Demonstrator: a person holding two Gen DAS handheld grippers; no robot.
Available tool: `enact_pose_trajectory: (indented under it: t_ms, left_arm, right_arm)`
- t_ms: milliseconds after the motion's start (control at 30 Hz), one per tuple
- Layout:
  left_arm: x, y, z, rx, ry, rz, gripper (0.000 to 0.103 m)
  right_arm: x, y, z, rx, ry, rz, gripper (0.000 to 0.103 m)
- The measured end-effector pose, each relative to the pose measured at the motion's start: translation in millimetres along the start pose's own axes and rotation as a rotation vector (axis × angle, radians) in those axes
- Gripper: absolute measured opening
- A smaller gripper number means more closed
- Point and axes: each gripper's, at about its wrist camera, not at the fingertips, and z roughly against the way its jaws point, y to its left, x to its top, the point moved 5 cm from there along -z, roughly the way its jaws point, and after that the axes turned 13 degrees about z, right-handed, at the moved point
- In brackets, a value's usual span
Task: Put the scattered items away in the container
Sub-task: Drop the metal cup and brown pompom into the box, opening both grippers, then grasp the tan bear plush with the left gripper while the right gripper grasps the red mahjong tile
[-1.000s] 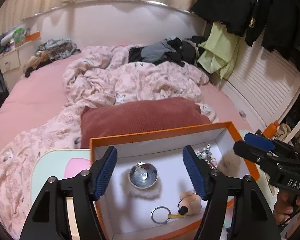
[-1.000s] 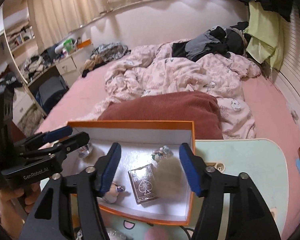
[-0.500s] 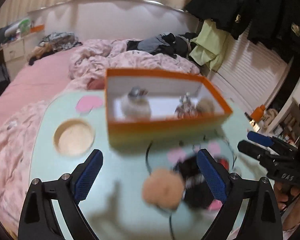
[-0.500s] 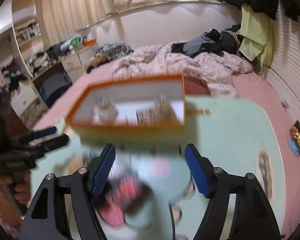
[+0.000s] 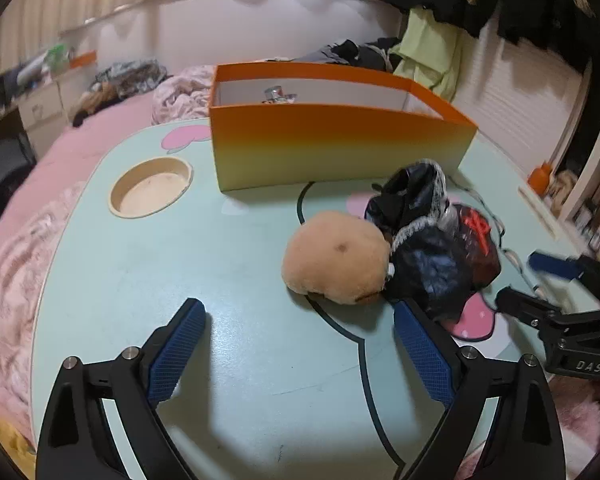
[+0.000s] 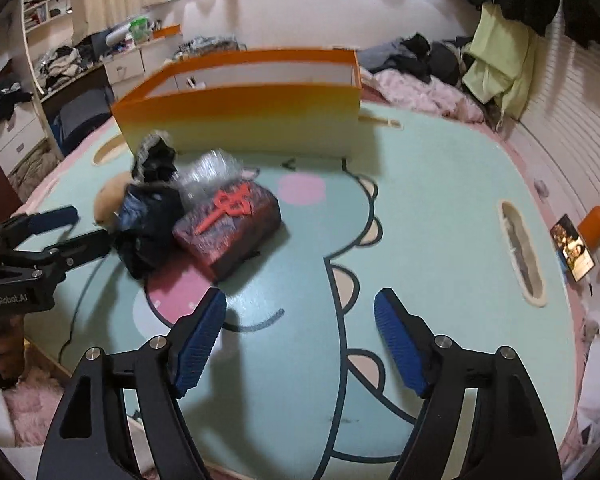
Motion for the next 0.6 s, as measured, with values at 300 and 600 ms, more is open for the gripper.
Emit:
enact_pose_trajectory:
  t_ms: [300,600]
  left_arm:
    - [-10,-13,0,0.009,-0.019,-0.048,0.103]
    - [17,0,14,-0.096,-0.030,0.034,0.102]
  right_arm:
    - [-7,1,-5,-0.017,0.004,0.015,0.103]
    - [-8,1,-3,-0.013,-0.004,0.013,0.103]
